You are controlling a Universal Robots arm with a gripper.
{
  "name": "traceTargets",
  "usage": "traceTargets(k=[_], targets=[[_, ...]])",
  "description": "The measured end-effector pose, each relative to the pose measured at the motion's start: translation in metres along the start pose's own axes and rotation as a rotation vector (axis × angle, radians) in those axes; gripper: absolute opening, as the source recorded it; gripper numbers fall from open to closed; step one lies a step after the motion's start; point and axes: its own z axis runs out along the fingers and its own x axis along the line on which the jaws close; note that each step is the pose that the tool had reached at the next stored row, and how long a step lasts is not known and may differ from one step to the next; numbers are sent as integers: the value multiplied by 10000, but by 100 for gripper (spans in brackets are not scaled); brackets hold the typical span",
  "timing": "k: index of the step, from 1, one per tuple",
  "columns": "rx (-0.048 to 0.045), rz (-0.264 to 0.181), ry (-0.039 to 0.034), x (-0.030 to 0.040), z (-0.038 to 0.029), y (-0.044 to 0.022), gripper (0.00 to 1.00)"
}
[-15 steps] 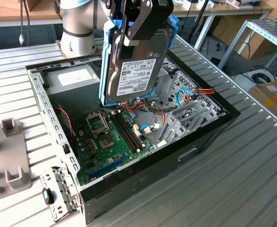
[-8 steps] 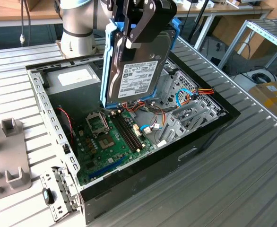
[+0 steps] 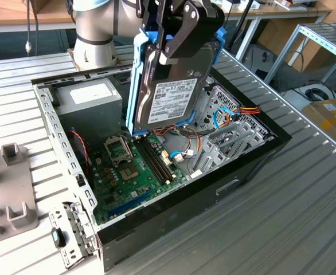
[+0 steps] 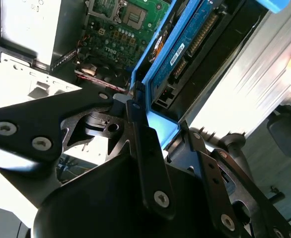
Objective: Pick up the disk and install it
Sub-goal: 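Pick up the disk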
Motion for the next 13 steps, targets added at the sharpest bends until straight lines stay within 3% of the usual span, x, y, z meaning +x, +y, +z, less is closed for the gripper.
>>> traceTargets(k=[10, 13], targets=[[-13, -1104, 54, 3, 2, -6, 37], [-13, -1123, 56, 3, 2, -7, 37]])
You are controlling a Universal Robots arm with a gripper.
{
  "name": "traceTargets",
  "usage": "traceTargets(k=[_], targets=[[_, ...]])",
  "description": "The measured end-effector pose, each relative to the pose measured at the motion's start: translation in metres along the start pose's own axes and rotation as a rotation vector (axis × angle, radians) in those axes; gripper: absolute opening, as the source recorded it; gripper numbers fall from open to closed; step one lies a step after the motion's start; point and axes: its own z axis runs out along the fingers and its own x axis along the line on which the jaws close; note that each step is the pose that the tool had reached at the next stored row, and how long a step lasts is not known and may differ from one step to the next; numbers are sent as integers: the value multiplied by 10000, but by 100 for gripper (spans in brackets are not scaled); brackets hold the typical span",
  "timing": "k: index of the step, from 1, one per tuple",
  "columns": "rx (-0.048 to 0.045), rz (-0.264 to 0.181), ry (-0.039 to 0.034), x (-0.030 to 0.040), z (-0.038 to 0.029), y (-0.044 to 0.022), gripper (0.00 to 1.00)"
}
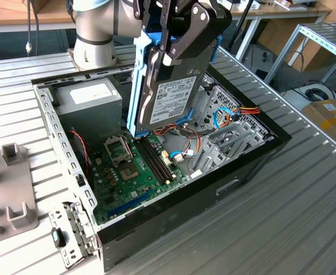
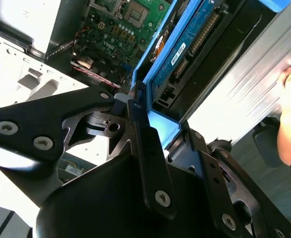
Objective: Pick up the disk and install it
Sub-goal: 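Pick up the disk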
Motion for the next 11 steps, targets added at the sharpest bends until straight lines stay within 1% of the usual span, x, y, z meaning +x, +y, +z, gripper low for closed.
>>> traceTargets(k=[6, 11], targets=[[0, -7, 1, 1, 0, -1, 37], [0, -7, 0, 19, 0, -13, 37]])
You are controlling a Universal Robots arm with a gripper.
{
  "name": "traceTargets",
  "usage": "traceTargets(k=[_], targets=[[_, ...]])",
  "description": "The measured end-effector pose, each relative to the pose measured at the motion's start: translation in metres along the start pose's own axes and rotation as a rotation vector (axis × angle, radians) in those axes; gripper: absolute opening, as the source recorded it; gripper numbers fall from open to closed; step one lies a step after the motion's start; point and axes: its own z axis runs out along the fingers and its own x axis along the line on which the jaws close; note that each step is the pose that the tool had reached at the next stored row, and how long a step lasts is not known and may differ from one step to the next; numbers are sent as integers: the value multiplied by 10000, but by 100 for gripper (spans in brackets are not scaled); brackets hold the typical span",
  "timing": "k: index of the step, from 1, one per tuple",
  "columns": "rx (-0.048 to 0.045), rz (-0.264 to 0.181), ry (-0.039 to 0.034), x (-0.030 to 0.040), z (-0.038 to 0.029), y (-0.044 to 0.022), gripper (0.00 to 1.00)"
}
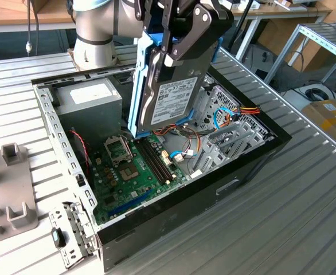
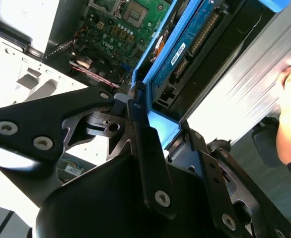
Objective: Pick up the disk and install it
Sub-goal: 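Pick up the disk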
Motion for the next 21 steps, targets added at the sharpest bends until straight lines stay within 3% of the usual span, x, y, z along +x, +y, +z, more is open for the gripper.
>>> traceTargets(k=[8, 15, 21], targets=[[0, 0, -25, 17, 3, -43, 37], [4, -21, -443, 69, 3, -66, 37], [8, -33, -703, 119, 3, -76, 37]])
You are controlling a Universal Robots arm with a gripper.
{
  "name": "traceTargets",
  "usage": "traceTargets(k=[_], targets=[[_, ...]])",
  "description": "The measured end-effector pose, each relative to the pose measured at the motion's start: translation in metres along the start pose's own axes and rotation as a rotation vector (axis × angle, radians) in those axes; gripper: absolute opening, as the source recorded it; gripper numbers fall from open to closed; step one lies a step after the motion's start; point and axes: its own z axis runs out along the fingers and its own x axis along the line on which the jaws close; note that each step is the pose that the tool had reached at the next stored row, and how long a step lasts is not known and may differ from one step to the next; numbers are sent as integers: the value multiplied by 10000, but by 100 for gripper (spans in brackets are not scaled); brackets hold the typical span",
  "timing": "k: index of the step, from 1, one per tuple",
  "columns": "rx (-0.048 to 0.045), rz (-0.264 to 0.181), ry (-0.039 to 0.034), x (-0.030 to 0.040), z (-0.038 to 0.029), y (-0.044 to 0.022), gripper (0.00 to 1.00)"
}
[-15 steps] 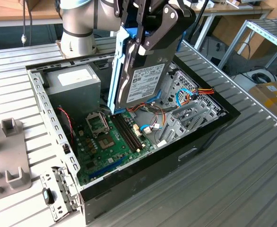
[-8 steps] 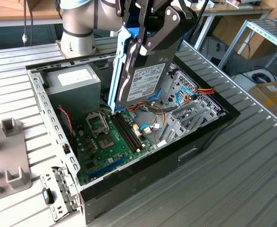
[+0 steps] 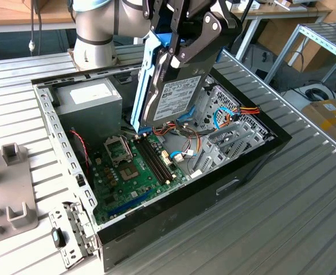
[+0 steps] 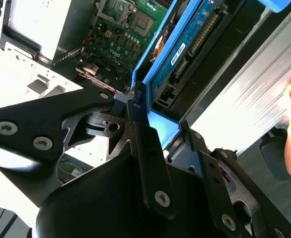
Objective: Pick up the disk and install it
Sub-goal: 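Pick up the disk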
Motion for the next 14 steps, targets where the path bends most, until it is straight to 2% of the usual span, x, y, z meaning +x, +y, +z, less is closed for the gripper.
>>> traceTargets(k=[2, 14], targets=[[0, -3, -54, 16, -2, -4, 37], [0, -2, -56, 51, 3, -17, 37]])
